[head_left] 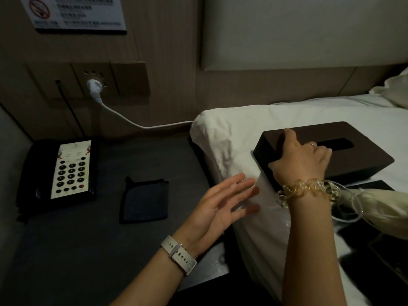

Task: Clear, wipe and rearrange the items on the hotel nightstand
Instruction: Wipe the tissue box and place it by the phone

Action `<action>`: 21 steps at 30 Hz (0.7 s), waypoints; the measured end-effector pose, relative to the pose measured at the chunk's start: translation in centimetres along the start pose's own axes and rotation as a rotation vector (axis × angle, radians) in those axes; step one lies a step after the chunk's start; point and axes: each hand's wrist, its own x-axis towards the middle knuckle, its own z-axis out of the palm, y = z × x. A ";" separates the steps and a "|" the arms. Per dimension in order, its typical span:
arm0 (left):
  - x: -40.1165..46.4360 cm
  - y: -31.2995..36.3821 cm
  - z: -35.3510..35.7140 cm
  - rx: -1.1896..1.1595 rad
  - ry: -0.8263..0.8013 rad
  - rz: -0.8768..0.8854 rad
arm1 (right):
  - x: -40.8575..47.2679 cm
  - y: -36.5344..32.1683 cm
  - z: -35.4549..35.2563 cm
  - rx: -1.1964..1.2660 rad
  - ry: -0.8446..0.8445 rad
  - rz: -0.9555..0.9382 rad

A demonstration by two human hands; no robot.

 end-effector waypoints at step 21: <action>-3.2 6.8 -3.1 -0.036 0.123 0.070 | -4.7 -8.6 1.0 0.312 0.068 -0.572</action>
